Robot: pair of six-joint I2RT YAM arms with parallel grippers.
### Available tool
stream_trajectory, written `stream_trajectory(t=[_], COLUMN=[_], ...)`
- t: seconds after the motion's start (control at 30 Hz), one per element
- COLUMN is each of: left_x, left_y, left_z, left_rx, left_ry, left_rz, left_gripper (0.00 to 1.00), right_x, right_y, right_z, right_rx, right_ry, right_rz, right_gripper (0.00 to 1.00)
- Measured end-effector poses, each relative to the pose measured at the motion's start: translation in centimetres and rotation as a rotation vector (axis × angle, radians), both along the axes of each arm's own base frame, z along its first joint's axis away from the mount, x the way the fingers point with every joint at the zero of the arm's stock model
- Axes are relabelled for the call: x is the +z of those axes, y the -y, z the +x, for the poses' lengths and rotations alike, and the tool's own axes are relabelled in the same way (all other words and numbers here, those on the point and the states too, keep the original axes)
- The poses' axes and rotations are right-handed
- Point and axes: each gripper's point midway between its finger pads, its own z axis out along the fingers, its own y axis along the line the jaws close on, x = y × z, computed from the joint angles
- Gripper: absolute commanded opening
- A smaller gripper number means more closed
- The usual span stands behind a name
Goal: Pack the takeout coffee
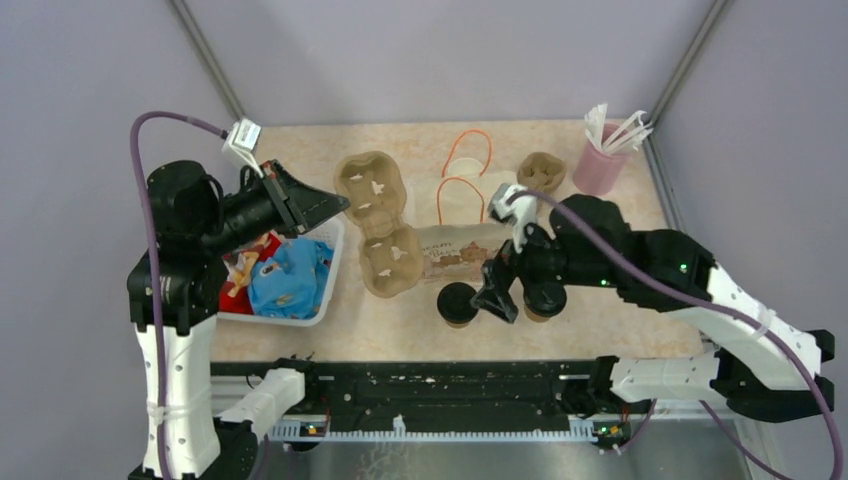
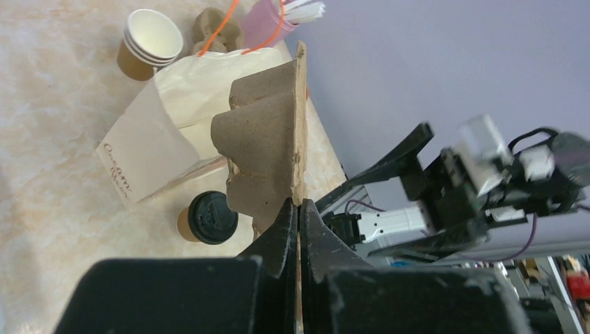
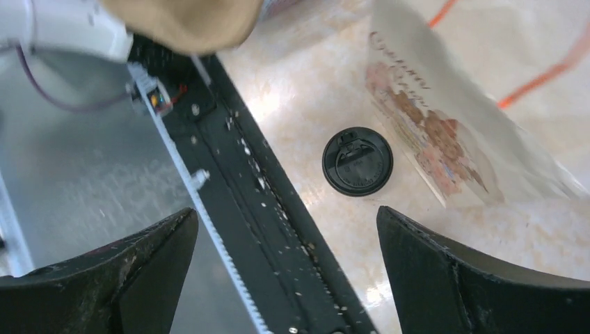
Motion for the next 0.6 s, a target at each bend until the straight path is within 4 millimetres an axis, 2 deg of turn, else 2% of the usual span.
stream_trajectory(t=[0.07,0.17,0.27,0.33,0.43,0.5,0.6], left_x=[0.3,0.2,-0.1,-0.6,-1.8,-2.5,-3.3], left_y=[0.6,1.6,2.5,3.1,4.3,5.2,6.5], left_z=[0.1,0.0,-0.2,-0.3,-1.3,-2.2,-3.6], left_rx=[-0.057,-0.166,-0.271,-0.333,-0.437,-0.5,-0.594], left_ry=[0.026,0.059,0.077,0.079,0.055,0.037,0.018], left_rz=[-0.001,0.003,0.009,0.009,-0.002,-0.006,-0.004], left_gripper=[0.0,0.0,0.0,0.0,0.0,0.0,0.0], right_x=[2.1,8.4,14.4,16.7,18.3,18.5,17.0], right_y=[1.0,1.2,0.6,0.3,-0.9,-1.8,-3.8], right_z=[0.7,2.3,3.6,4.5,6.5,7.7,10.3], right_rx=[-0.143,-0.296,-0.34,-0.332,-0.265,-0.204,-0.118], right_ry=[-0.055,-0.093,-0.087,-0.062,-0.025,-0.032,-0.122], right_rz=[0.044,0.23,0.394,0.439,0.445,0.447,0.439], right_gripper=[0.99,0.99,0.97,0.92,0.8,0.65,0.63])
